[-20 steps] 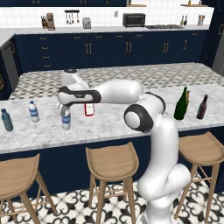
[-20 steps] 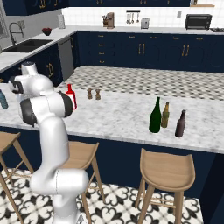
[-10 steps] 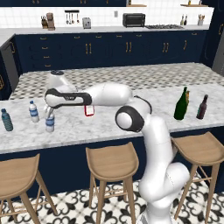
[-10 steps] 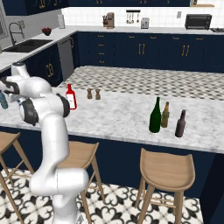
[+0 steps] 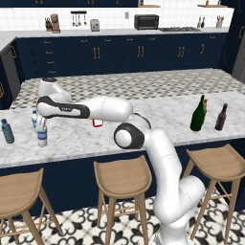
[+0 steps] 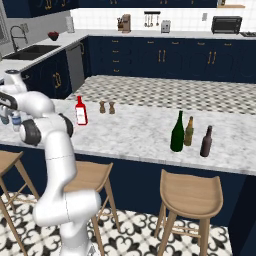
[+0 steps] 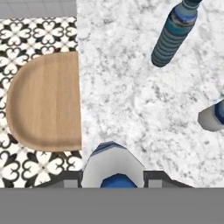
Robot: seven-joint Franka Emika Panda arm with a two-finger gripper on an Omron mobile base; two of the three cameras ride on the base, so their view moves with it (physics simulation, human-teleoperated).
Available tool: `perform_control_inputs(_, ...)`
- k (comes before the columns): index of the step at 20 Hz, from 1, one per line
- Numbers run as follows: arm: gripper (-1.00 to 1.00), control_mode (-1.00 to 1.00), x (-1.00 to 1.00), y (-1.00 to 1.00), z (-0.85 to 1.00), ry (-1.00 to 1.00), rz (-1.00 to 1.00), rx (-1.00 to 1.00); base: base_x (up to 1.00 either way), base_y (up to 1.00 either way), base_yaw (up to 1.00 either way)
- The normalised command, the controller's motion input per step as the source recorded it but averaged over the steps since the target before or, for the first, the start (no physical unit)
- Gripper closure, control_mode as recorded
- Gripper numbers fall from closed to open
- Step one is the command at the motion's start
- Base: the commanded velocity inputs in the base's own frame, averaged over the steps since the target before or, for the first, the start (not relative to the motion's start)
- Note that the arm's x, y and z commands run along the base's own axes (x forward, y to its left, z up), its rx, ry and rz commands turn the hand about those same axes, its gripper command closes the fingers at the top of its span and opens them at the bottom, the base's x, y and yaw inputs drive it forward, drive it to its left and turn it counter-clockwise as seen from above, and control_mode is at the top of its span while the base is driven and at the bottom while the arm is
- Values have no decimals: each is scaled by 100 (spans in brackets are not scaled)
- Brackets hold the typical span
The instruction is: Move the plastic bottles in the middle to the plastics group, and the glass bottles in the middle to the glass group.
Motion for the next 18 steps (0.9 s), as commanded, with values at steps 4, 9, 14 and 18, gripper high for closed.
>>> perform_control_inputs(4, 100, -100, 0, 7, -14, -1, 8, 0, 0, 0, 0)
perform_control_inputs(9, 100, -100, -10, 1, -46, -14, 5, 0, 0, 0, 0)
perform_control_inputs(14, 100, -100, 6, 7, 0, -14, 6, 0, 0, 0, 0)
perform_control_inputs(18, 100, -100, 26, 0, -5, -6, 0, 0, 0, 0, 0)
